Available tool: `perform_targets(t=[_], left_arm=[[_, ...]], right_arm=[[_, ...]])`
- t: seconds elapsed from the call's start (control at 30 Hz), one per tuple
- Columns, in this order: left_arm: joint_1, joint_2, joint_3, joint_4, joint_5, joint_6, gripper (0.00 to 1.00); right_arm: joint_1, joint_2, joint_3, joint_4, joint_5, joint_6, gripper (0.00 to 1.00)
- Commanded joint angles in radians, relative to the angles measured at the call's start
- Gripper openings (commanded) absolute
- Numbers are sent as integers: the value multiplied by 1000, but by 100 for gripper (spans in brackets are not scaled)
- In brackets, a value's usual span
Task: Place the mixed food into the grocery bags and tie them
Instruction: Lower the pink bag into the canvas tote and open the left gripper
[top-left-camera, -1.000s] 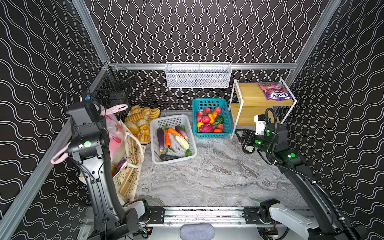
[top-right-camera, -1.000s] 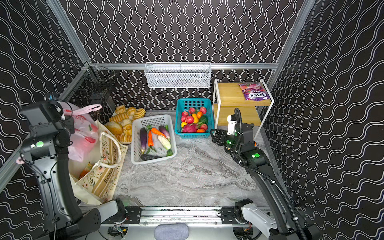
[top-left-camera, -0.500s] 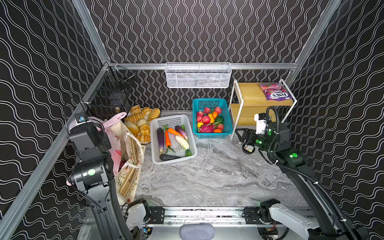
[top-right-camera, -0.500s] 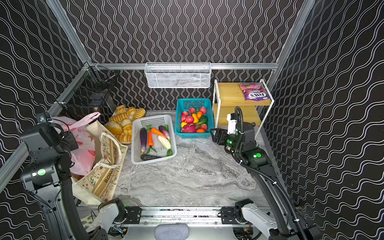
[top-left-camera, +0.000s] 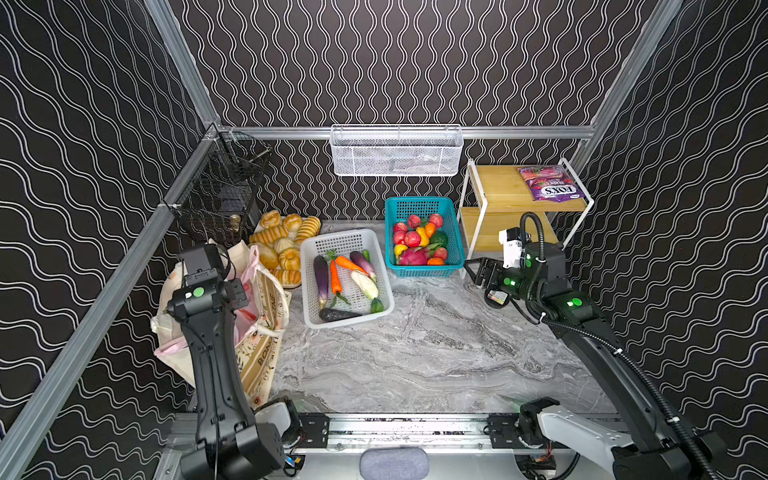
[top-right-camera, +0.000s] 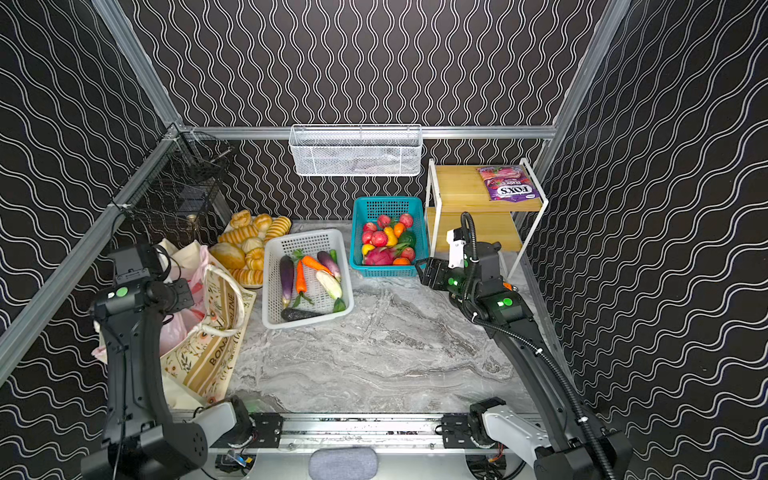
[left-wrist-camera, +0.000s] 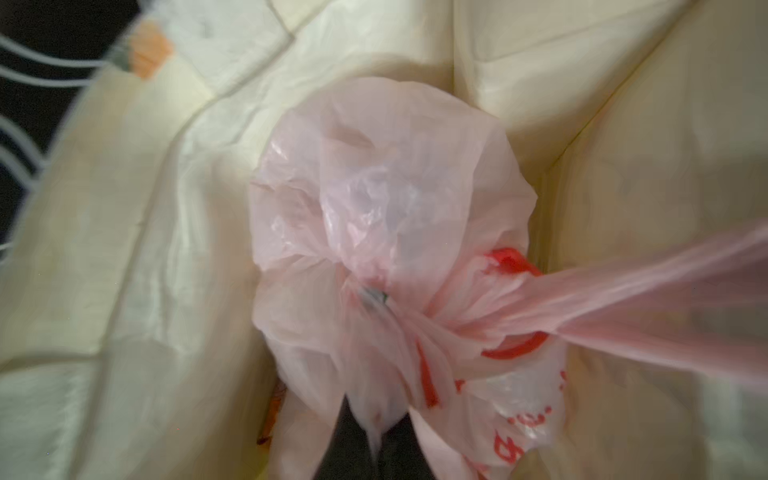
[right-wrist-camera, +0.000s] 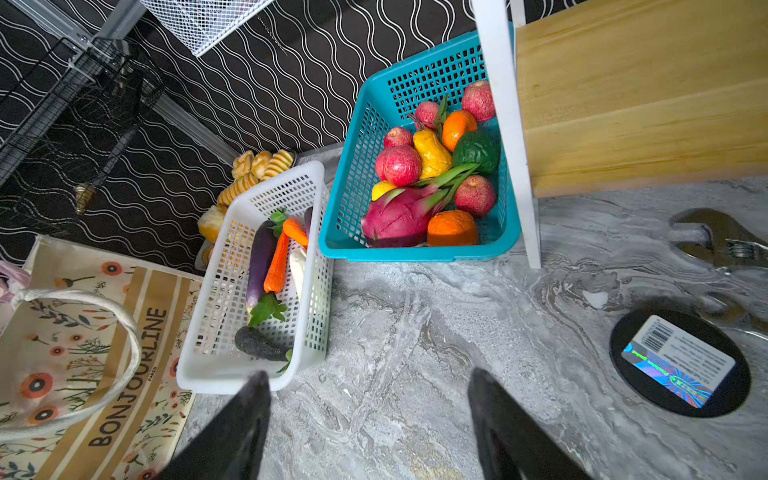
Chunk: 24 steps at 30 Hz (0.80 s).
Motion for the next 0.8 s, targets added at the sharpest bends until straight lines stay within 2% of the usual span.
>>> perform_targets(t=[0.0,0.17,0.3,0.33,0.37,0.4,0.47,0.53,0.6,0.63,0.7,0.73,0.77], left_arm=[[18,65,-2,39,28,-36,0],[34,186,-58,65,62,-72,0],[34,130,9,38,-8,-79,1],[34,103,61,23,-21,-76,19],[34,82,119,1,-32,-83,44],[34,67,178,-14,-28,-85,59],[34,44,313,-49,10,-94,75],[32,14,387,-36,135,-114,87],[26,-50,363,66,350,-149,94],[16,-101,287,188,513,-177,95],[-17,-169,135,467,767,-268,94],[-54,-191,61,585,869,-324,94],[-101,-204,8,663,909,-363,94]], right_arm=[[0,-4,-14,28,-14,18,76],[1,-10,-27,13,-8,15,76],[1,-26,-24,1,21,-3,77],[0,-29,-24,2,28,-7,77],[0,-35,-28,8,31,-11,77],[1,-37,-31,14,37,-13,77],[0,-45,-37,24,57,-18,77],[1,-52,-40,29,94,-29,77],[0,-67,-52,41,165,-40,78],[0,-79,-57,57,213,-53,79],[-1,-103,-129,114,332,-78,81],[-1,-115,-160,150,397,-110,82],[-1,-122,-191,197,461,-147,83]])
